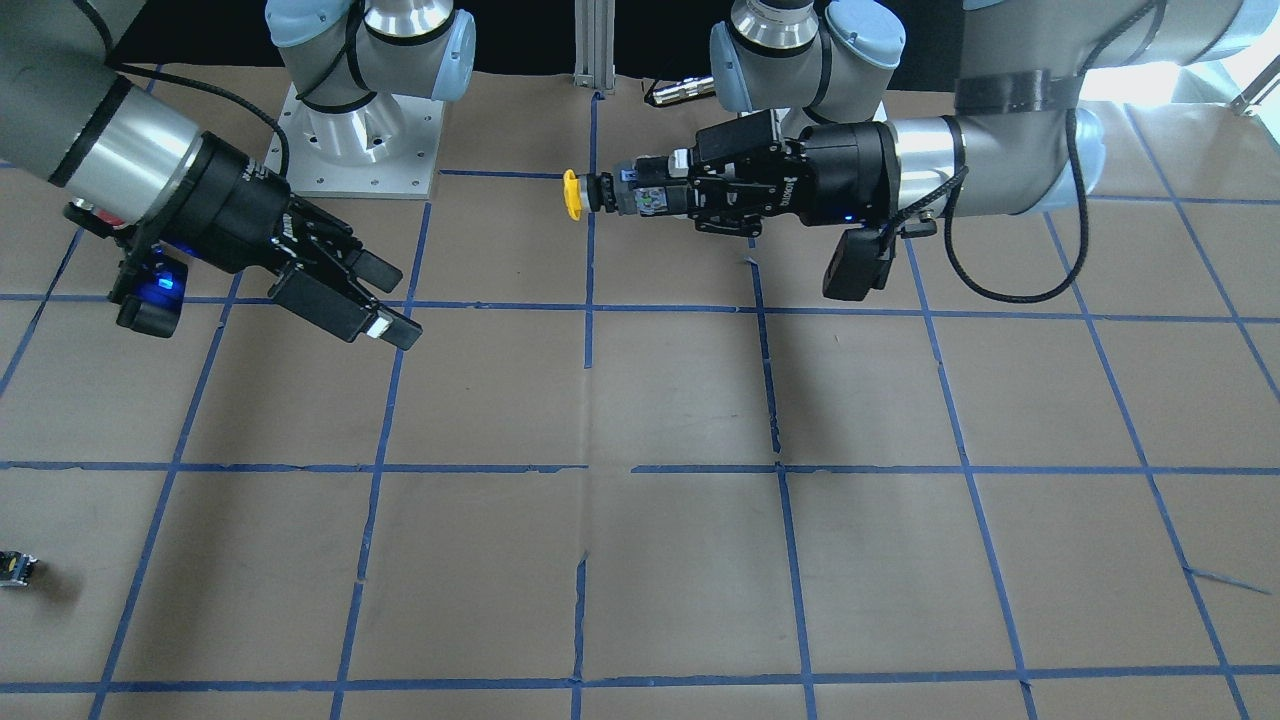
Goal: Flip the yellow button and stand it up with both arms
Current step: 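Lift the yellow button and carry it toward the table center while the right gripper approaches, then close the right gripper on the yellow cap held by the left gripper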
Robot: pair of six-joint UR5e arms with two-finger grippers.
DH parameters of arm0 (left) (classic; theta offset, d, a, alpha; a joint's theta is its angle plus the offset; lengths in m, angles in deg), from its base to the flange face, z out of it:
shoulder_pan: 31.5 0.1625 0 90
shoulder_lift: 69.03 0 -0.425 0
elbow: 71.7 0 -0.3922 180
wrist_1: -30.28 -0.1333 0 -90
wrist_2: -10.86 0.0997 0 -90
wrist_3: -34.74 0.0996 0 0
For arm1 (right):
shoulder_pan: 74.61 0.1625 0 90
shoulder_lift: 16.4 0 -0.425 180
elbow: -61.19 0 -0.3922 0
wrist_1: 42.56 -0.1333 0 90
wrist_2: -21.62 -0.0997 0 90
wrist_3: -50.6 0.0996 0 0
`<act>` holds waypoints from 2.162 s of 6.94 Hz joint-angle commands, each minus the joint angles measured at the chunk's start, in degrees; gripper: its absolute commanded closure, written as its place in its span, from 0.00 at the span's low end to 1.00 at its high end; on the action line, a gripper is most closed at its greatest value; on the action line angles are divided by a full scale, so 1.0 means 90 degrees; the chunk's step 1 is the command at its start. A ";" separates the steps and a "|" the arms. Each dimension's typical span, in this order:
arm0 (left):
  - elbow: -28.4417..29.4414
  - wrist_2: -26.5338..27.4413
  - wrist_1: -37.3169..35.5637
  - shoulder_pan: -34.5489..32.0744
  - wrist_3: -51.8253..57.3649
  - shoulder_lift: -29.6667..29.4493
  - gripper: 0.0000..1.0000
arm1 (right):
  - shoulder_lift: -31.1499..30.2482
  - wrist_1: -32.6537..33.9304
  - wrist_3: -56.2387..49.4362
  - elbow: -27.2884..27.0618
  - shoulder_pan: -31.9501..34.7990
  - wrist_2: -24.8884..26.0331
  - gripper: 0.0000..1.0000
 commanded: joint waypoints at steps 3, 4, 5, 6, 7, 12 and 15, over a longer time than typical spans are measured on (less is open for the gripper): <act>-0.0278 -0.0735 -0.0099 -0.0327 0.0028 0.0027 0.92 | -0.0331 0.0240 0.1112 -0.0011 0.0421 -0.0096 0.01; -0.0278 -0.0735 -0.0098 -0.0327 0.0028 0.0027 0.92 | -0.0400 0.0259 0.1626 -0.0011 0.0431 -0.0328 0.01; -0.0278 -0.0735 -0.0098 -0.0327 0.0028 0.0027 0.92 | -0.0497 0.0298 0.1912 -0.0011 0.0460 -0.0630 0.01; -0.0278 -0.0735 -0.0089 -0.0327 0.0019 0.0037 0.92 | -0.0537 0.0231 0.1953 -0.0021 0.0528 -0.0623 0.01; -0.0278 -0.0735 -0.0098 -0.0327 0.0018 0.0037 0.92 | -0.0557 0.0037 0.2021 -0.0059 0.0548 -0.0623 0.01; -0.0288 -0.0784 -0.0089 -0.0327 0.0028 0.0095 0.92 | -0.1035 -0.0004 0.2266 -0.0382 0.0645 -0.0633 0.03; -0.0298 -0.0784 -0.0089 -0.0327 0.0028 0.0096 0.92 | -0.0967 0.0005 0.2286 -0.0490 0.0753 -0.0633 0.14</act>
